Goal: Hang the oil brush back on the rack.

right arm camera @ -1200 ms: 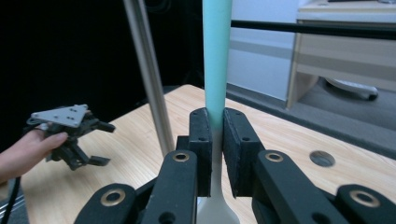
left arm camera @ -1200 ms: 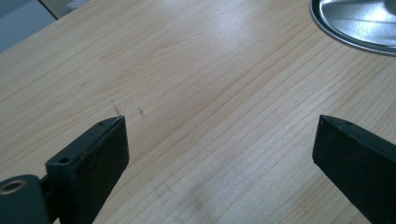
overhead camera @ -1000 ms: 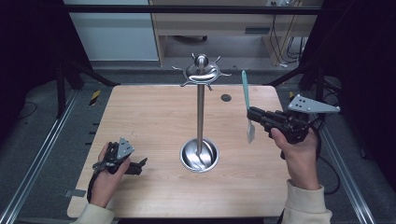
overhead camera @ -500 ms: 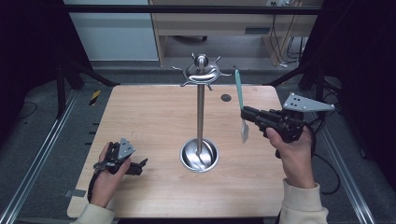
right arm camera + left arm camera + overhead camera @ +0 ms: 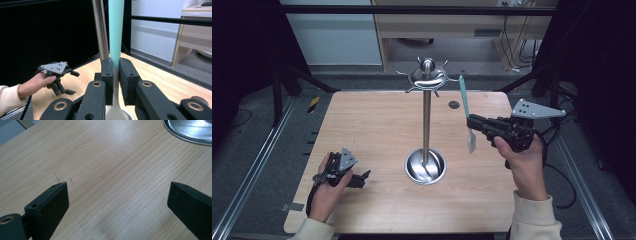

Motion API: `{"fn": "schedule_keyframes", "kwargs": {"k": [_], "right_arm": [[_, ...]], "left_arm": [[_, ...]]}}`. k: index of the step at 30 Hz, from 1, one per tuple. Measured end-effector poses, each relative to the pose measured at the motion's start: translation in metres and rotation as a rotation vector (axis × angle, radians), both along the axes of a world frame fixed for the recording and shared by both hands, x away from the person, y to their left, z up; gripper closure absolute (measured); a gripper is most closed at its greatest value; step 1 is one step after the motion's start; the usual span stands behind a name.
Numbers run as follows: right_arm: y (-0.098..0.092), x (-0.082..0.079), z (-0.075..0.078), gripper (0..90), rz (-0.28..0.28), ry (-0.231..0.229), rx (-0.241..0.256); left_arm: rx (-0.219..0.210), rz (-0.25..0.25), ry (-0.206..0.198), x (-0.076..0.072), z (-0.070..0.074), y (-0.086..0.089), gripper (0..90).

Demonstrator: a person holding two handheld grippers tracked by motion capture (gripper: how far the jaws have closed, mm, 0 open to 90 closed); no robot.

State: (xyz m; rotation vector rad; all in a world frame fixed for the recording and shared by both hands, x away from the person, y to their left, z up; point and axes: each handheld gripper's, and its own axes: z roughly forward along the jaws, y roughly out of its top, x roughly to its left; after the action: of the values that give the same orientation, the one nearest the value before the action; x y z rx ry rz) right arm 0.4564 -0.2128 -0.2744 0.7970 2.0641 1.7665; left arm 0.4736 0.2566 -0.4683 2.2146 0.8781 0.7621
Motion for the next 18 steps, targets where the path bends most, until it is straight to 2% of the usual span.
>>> {"fn": "schedule_keyframes", "kwargs": {"k": [18], "right_arm": [[0.0038,0.0037,-0.0015,82.4,-0.004,0.018,-0.020]], "left_arm": [[0.005,-0.003,0.005,-0.0001,-0.0007,-0.0011,3.3]]}}
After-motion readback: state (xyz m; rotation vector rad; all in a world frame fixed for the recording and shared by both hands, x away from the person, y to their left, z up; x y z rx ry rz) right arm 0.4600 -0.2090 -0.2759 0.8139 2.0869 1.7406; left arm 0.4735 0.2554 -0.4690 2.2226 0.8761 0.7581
